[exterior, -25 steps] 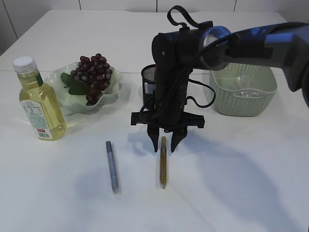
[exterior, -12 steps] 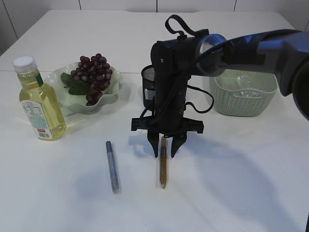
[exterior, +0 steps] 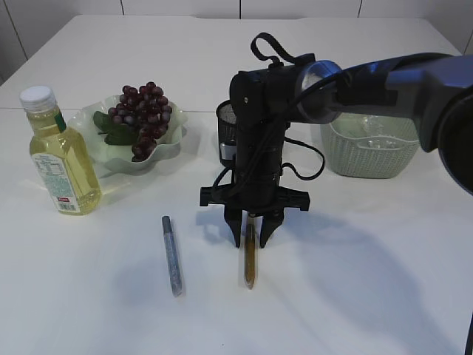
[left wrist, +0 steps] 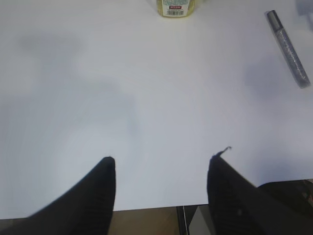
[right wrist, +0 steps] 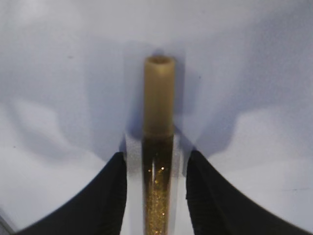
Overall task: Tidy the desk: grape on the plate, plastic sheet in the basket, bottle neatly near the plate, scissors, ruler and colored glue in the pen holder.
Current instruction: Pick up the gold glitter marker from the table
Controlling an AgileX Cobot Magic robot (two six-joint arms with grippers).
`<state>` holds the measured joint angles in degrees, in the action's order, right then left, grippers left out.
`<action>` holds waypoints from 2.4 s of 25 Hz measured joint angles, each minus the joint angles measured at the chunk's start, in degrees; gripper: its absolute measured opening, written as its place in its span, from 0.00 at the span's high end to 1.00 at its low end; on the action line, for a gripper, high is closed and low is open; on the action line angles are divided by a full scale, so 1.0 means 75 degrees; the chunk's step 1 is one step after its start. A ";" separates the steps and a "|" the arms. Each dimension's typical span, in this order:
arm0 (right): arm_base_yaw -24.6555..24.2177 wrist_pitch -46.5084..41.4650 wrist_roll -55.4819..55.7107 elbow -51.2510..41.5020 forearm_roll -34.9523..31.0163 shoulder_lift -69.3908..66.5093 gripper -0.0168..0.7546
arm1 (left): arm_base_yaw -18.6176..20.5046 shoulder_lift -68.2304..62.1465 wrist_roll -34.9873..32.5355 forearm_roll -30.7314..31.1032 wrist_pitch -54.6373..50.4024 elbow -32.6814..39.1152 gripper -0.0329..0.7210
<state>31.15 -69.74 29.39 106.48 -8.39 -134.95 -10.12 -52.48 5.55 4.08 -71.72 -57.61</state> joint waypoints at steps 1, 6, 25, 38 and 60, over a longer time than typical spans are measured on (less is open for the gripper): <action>0.0000 0.0000 0.0000 0.0000 0.0000 0.0000 0.55 | 0.0000 0.0000 0.0000 0.0000 0.0000 0.0000 0.38; 0.0000 0.0000 0.0000 0.0000 0.0000 0.0000 0.64 | 0.0000 0.0000 0.0000 0.0000 0.0000 0.0000 0.38; 0.0000 0.0000 0.0000 0.0000 0.0031 0.0000 0.85 | 0.0000 0.0000 0.0000 0.0000 0.0000 0.0000 0.38; 0.0515 0.0000 -0.0715 0.0000 0.0787 0.0350 0.85 | 0.0000 0.0000 0.0000 0.0000 0.0000 0.0000 0.38; 0.0515 0.0180 -0.4475 -0.0430 -0.0259 0.2122 0.85 | 0.0000 0.0000 0.0000 -0.0013 0.0000 0.0000 0.38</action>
<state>35.02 -68.39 -4.18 103.25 -10.34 -119.03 -10.12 -52.48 5.55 3.98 -71.72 -57.61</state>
